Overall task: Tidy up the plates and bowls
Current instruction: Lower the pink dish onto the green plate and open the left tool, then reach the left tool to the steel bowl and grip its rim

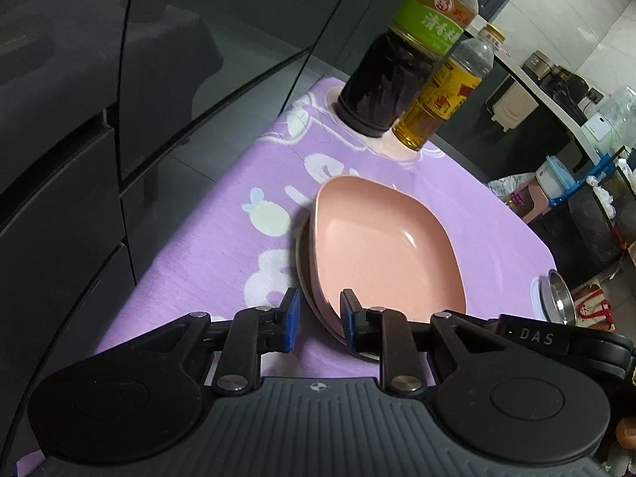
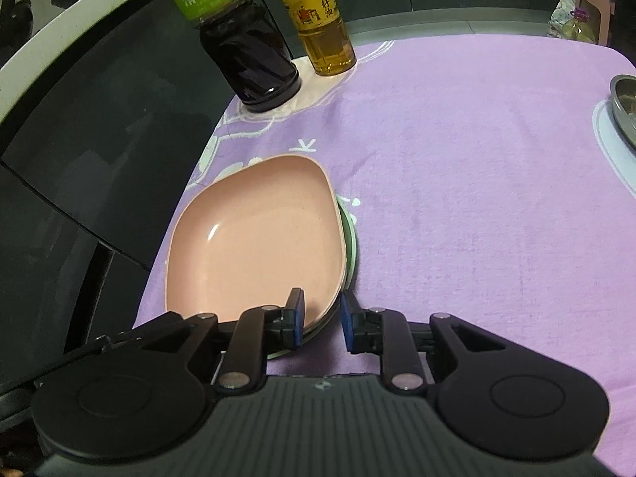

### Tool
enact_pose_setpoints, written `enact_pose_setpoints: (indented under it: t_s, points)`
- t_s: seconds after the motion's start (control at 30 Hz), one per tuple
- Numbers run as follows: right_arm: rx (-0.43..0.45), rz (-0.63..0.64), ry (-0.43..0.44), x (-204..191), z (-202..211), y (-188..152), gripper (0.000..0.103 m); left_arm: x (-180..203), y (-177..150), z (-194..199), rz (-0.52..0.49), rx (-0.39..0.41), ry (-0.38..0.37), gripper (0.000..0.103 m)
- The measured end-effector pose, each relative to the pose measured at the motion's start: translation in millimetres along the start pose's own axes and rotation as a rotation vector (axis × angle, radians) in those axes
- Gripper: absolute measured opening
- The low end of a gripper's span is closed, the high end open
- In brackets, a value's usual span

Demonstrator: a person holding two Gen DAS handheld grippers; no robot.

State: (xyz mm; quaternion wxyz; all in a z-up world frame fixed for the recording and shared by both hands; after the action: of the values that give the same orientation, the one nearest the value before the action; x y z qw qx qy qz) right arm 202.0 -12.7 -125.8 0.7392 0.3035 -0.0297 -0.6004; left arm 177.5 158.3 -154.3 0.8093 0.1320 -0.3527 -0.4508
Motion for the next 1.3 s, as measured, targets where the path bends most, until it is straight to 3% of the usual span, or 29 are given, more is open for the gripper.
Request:
enact_pose_setpoints:
  t_s: [0.33, 0.6, 1.3]
  points:
    - [0.051, -0.031, 0.014, 13, 19, 5, 0.022, 4, 3, 18, -0.010, 0.054, 0.011, 0.020]
    - [0.099, -0.057, 0.011, 34, 40, 7, 0.024, 35, 2, 31, -0.067, 0.089, -0.007, 0.020]
    - [0.248, -0.268, -0.074, 167, 97, 9, 0.027, 167, -47, -2, -0.276, -0.047, -0.083, 0.021]
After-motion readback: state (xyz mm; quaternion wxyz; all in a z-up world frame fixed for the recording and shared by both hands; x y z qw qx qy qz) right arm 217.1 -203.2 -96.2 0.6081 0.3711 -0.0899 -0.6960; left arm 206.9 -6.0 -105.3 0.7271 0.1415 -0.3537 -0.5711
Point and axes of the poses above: each gripper's, at about its wrist camera, not at the fingertips, and z roughly against the way its jaws point, x to its right, y to its top, the point moved 10 cm from there along -z, roughly the way its jaws point, and after that the axes turned 2 degrees about z, right-handed, at the moved point
